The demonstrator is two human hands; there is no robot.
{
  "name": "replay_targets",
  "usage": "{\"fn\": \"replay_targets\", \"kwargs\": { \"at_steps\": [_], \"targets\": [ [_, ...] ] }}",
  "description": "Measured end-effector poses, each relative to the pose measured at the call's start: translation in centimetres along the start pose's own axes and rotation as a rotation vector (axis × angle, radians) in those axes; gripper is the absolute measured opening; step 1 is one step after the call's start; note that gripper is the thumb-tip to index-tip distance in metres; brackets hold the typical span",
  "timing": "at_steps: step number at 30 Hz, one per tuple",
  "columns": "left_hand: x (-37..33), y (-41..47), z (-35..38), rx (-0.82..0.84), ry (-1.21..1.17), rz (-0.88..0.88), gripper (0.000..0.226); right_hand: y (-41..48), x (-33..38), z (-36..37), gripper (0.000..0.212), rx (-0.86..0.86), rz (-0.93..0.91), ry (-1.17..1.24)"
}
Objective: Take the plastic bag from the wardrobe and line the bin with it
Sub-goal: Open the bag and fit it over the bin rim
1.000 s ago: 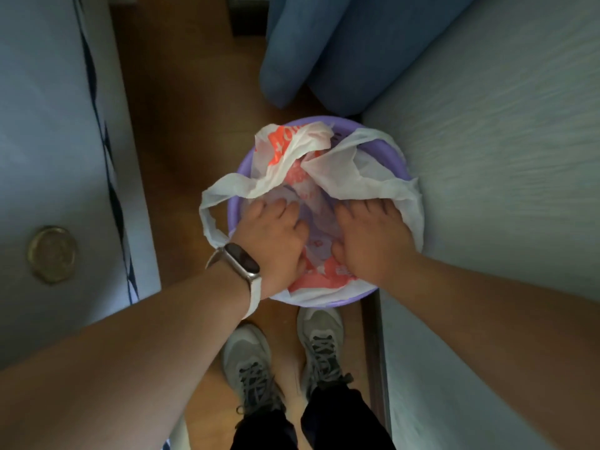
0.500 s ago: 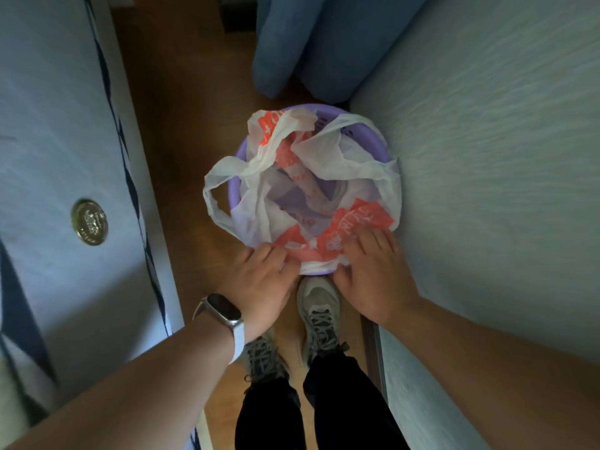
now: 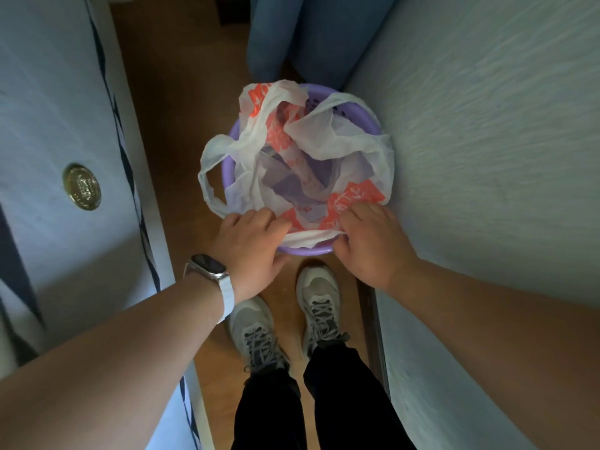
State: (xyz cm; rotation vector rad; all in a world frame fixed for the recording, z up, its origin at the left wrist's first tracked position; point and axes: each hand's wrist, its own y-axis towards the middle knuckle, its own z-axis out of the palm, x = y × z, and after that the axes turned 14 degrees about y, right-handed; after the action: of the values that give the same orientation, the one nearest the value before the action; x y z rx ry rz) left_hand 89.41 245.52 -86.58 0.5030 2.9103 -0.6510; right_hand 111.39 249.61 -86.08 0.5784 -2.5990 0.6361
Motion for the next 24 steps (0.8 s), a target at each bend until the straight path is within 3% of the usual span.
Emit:
{"fn": "replay_targets", "kwargs": {
  "at_steps": [7, 14, 24],
  "targets": [
    [0.1, -0.1, -1.0, -0.149, 0.154, 0.086, 0.014, -0.3, 0.0, -0.7, 0.03, 0.082, -0.044, -0.135],
    [-0.2, -0.7, -0.4, -0.069, 0.203, 0.09, 0.039, -1.6, 0.9, 0.6, 0.034, 0.026, 0.029, -0.136],
    [-0.4, -0.7, 0.0, -0.142, 0.226, 0.146, 0.024, -2.0, 0.9, 1.0, 0.026, 0.038, 0.031, -0.141]
  ]
}}
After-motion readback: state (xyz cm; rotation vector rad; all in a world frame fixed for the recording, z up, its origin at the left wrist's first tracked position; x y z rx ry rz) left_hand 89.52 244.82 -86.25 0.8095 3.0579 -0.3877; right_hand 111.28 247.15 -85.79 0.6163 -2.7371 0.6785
